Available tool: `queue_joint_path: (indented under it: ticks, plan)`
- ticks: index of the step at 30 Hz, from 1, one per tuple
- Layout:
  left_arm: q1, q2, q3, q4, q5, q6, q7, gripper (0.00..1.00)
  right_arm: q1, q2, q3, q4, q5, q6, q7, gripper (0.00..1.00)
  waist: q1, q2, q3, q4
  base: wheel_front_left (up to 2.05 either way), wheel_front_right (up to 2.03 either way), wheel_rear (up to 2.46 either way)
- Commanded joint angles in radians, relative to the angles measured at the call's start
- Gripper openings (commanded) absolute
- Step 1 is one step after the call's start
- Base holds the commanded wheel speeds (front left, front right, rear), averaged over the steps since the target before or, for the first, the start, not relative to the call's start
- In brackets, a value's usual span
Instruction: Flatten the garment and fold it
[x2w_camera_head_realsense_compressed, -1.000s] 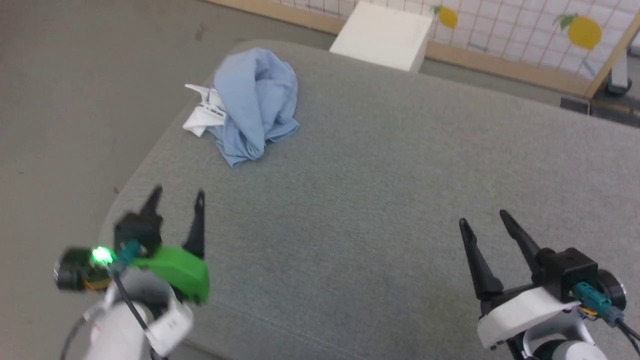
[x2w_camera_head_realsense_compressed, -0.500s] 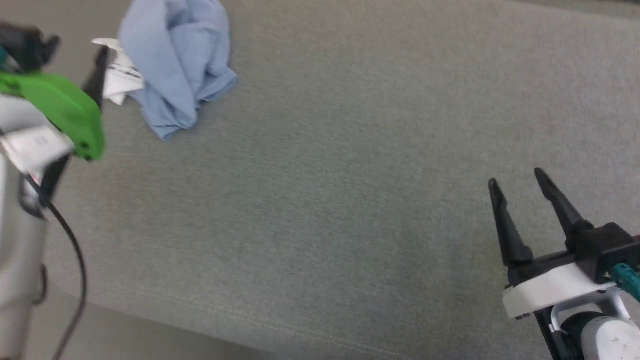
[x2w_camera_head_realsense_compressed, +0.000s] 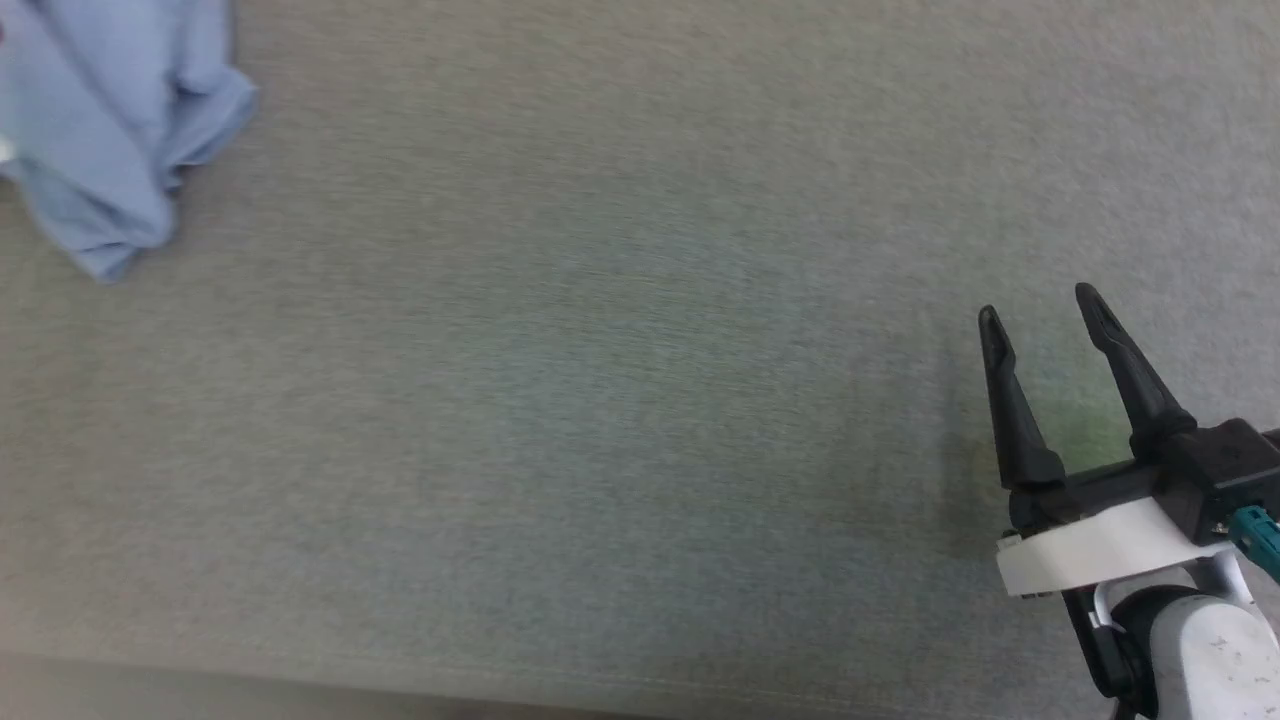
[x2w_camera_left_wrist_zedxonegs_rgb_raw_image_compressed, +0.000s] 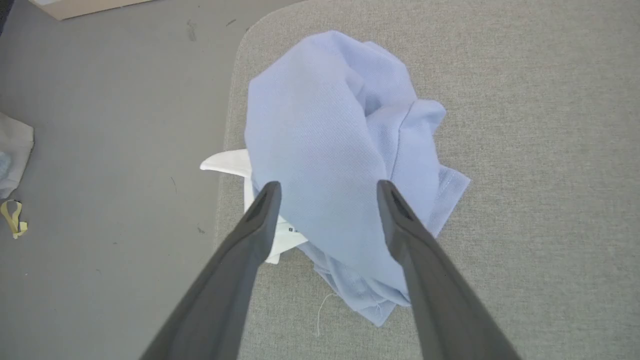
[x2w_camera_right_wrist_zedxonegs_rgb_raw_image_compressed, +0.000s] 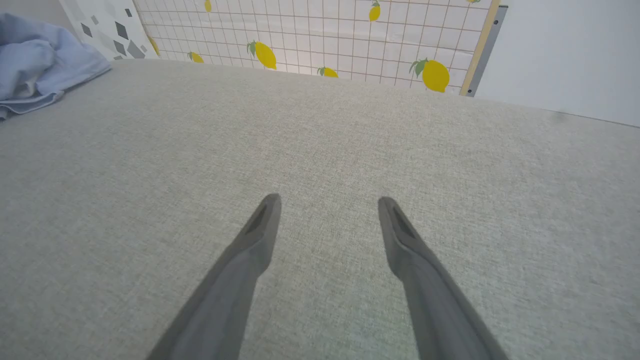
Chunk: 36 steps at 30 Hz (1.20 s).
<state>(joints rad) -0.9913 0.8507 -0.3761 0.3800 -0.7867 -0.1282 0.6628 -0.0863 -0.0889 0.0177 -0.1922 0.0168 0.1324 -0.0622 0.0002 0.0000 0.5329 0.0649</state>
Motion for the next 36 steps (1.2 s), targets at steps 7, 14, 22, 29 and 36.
queue_joint_path:
  ticks: [7, 14, 22, 29, 36]
  plan:
    - [-0.06, 0.045, -0.033, 0.085, -0.04, -0.002, 0.008, 1.0, -0.031, 0.015, -0.01, 0.024, -0.014, -0.002, -0.031, 1.0, -0.0002, 0.0, 0.092, -0.086, 0.0, 0.0, 0.0]
    - [-0.055, 0.038, -0.076, 0.135, -0.067, -0.002, 0.004, 0.0, -0.033, 0.024, -0.013, 0.039, -0.026, -0.002, -0.039, 1.0, -0.0002, 0.0, 0.1, -0.081, 0.0, 0.0, 0.0]
    - [-0.079, 0.057, -0.107, 0.153, -0.047, -0.002, -0.116, 0.0, -0.036, 0.028, -0.009, 0.067, -0.03, -0.002, -0.033, 1.0, -0.0002, 0.0, 0.043, -0.063, 0.0, 0.0, 0.0]
    - [-0.147, 0.055, -0.132, 0.144, 0.008, -0.002, -0.304, 0.0, -0.031, 0.029, -0.003, 0.111, -0.014, -0.002, -0.03, 1.0, -0.0002, 0.0, -0.084, -0.051, 0.0, 0.0, 0.0]
    - [-0.246, 0.028, -0.161, 0.1, 0.057, -0.002, -0.494, 0.0, -0.014, 0.031, -0.013, 0.16, 0.012, -0.002, -0.032, 1.0, -0.0002, 0.0, -0.226, -0.047, 0.0, 0.0, 0.0]
